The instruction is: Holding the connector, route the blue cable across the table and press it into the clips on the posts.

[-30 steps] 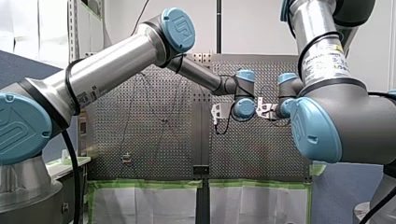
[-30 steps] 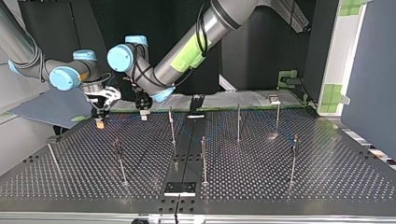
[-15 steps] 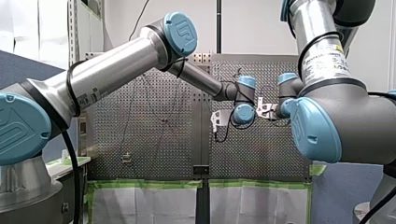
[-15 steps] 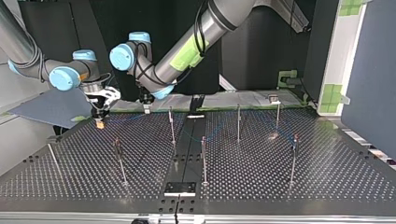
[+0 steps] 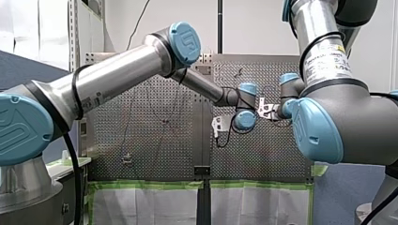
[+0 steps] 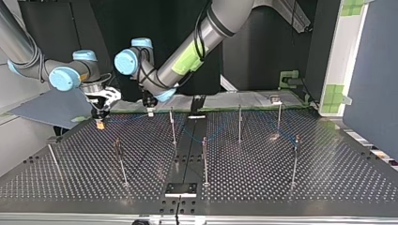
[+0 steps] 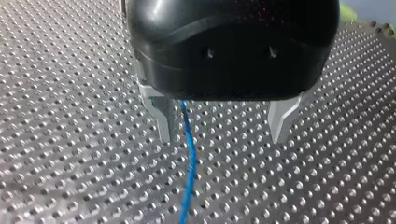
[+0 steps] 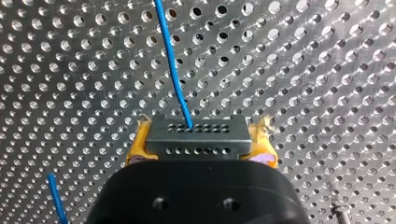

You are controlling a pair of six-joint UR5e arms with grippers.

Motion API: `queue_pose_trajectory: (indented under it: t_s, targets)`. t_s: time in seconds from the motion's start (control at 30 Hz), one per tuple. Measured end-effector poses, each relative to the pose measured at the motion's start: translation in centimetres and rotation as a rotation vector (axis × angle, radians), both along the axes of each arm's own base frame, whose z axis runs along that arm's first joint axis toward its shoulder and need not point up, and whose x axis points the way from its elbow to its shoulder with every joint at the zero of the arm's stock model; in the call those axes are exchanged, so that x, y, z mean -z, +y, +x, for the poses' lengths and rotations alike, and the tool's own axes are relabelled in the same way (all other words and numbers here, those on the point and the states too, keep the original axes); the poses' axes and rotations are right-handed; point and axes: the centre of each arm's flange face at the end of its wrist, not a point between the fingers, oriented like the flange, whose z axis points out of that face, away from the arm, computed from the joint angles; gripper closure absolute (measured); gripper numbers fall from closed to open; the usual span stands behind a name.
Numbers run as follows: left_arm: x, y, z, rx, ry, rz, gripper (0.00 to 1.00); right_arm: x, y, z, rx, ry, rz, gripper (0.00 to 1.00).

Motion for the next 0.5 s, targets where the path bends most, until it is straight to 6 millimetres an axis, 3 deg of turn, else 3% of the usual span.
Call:
queue_pose_trajectory:
  t_s: [0.1, 0.27, 0.5]
  targets:
    - [0.3, 0.1, 1.0, -0.019, -0.012, -0.011, 0.00, 0.0, 0.0, 0.0, 0.000, 0.001, 0.000, 1.00]
    - [-0.8, 0.1, 2.4, -0.045, -0.042, -0.037, 0.00, 0.0, 0.0, 0.1, -0.001, 0.003, -0.001, 1.00]
    - [-1.5, 0.2, 3.3, -0.050, -0.058, -0.052, 0.00, 0.0, 0.1, 0.1, -0.003, 0.007, -0.002, 1.00]
